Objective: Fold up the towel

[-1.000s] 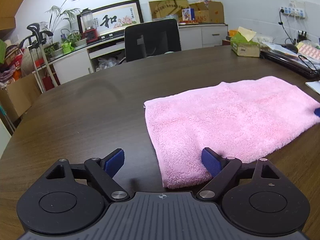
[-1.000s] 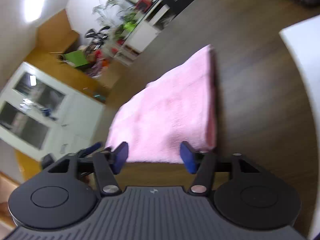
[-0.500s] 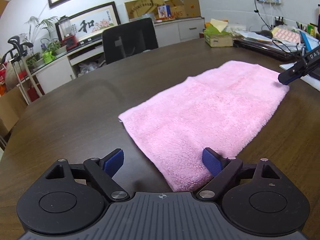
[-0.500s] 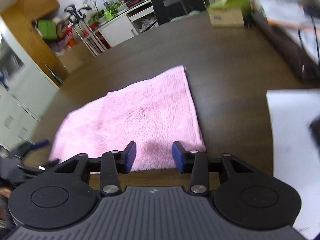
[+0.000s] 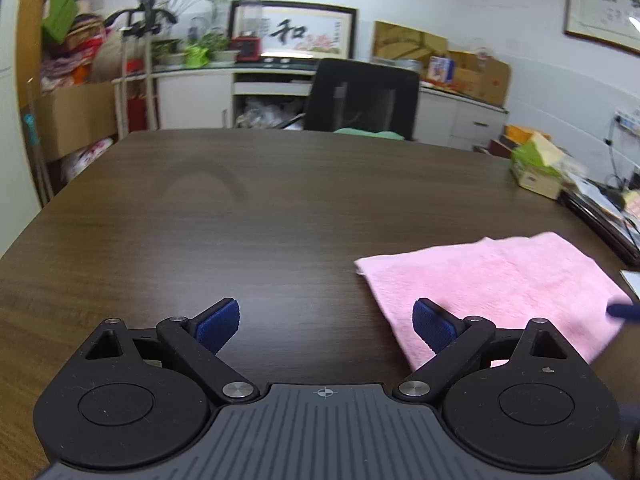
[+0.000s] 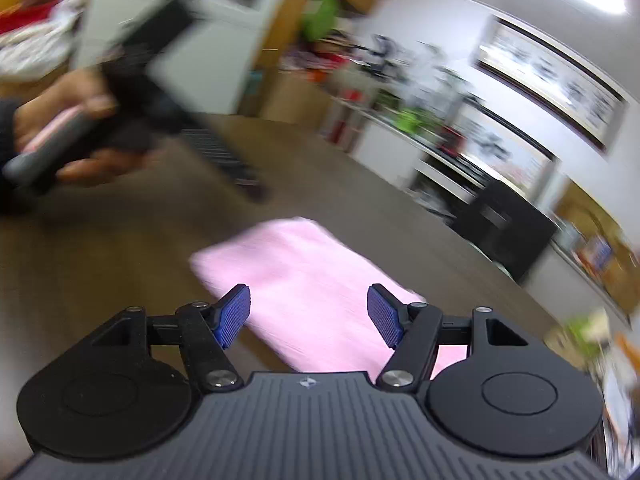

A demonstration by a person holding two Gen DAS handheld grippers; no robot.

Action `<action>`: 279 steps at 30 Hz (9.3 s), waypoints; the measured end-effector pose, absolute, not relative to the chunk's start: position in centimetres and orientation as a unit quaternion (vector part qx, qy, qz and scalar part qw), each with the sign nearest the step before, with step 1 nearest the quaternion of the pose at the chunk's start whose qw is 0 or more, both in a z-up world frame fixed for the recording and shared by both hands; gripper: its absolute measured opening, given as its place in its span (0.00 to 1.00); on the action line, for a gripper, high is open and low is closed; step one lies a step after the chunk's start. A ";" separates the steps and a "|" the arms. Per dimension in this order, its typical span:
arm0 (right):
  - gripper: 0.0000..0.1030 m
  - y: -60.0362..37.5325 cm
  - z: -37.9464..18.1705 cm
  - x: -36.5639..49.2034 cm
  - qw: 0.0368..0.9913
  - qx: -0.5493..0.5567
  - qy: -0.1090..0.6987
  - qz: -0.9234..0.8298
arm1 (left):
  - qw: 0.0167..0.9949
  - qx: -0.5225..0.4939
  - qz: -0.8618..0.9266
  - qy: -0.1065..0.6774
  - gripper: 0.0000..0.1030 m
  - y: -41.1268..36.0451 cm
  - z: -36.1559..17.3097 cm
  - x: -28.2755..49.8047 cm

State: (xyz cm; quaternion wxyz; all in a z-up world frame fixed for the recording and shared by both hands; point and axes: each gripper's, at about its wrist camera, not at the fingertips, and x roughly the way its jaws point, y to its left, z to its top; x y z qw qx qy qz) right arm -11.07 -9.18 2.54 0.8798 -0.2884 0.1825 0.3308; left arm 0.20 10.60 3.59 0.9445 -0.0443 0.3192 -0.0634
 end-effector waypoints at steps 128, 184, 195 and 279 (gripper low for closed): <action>0.07 -23.8 4.8 -5.3 0.909 0.109 0.157 0.370 | 0.868 -0.268 -0.155 0.389 0.06 4.8 6.9 7.6; 0.10 -37.3 -3.1 -3.9 0.883 0.303 0.321 0.163 | 0.927 0.019 -0.203 0.316 0.72 -17.7 7.3 6.2; 0.09 -36.8 -3.1 -4.1 0.892 0.282 0.311 0.168 | 0.914 -0.067 -0.219 0.335 0.71 -7.7 4.6 0.7; 0.12 -36.1 -2.6 -6.0 0.919 0.211 0.320 0.098 | 0.933 -0.085 -0.145 0.317 0.94 -1.9 2.1 -0.5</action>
